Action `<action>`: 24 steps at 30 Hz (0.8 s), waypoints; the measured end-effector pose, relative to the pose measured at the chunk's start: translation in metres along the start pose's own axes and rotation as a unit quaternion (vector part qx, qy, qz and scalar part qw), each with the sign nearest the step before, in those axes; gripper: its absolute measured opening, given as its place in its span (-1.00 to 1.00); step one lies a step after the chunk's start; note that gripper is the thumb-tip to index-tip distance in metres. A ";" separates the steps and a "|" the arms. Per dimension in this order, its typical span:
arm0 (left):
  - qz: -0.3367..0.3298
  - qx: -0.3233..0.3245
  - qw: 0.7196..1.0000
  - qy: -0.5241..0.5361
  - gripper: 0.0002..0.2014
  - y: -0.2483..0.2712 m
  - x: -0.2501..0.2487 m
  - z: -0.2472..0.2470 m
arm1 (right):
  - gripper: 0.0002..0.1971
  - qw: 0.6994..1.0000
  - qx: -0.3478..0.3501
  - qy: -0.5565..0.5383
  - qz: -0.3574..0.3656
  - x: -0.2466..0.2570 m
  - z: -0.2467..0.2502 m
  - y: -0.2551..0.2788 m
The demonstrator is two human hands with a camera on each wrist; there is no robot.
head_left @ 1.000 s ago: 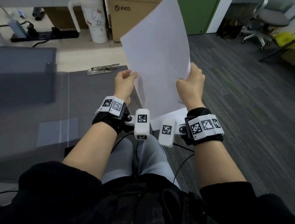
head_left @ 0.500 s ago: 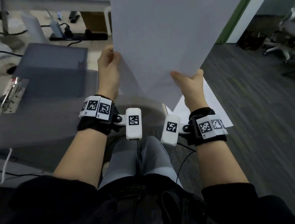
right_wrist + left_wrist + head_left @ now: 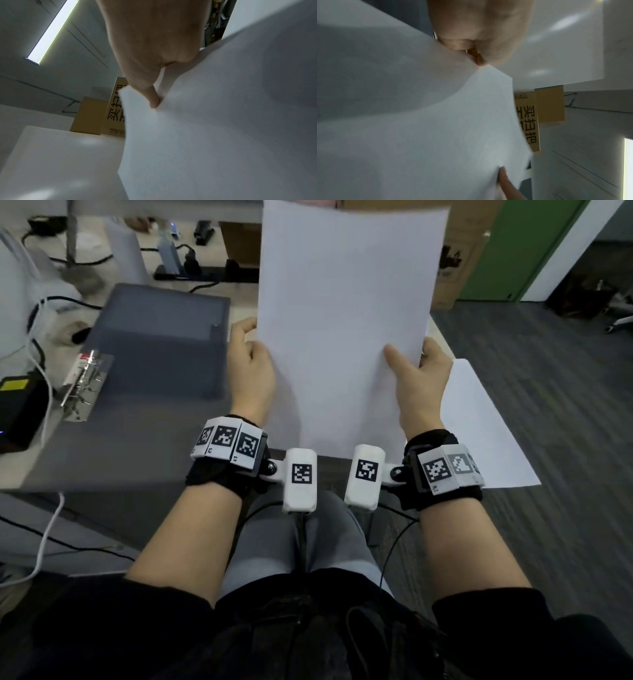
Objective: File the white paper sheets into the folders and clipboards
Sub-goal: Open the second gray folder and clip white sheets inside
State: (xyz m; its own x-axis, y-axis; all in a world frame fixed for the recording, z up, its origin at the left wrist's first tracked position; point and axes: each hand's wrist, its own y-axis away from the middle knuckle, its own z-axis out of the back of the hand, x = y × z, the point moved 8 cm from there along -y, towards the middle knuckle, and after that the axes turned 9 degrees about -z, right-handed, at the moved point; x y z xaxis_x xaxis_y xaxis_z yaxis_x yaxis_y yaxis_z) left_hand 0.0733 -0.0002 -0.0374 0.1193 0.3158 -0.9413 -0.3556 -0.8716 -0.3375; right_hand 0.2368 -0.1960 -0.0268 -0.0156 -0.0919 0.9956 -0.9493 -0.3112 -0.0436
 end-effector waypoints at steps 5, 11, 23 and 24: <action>0.080 0.030 0.995 -0.052 -0.50 0.011 0.032 0.010 | -0.62 0.991 -0.080 0.083 -0.067 -0.041 0.007 -0.004; 0.151 0.066 0.981 -0.107 -0.44 0.030 0.074 0.015 | -0.59 0.971 -0.073 0.174 -0.145 -0.082 0.013 0.003; 0.130 0.068 0.985 -0.086 -0.53 0.028 0.097 0.011 | -0.57 0.961 -0.057 0.207 -0.171 -0.091 0.010 -0.006; 0.126 0.064 0.986 -0.085 -0.53 0.027 0.098 0.012 | -0.57 0.961 -0.059 0.208 -0.172 -0.090 0.010 -0.007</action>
State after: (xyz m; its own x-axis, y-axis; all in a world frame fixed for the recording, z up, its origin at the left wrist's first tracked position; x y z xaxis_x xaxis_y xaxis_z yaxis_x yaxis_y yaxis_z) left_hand 0.0645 0.0118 -0.1385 -0.1409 0.1622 -0.9766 -0.4694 -0.8795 -0.0784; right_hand 0.2484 -0.1949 -0.1170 0.2049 0.3910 0.8973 -0.9492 -0.1443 0.2797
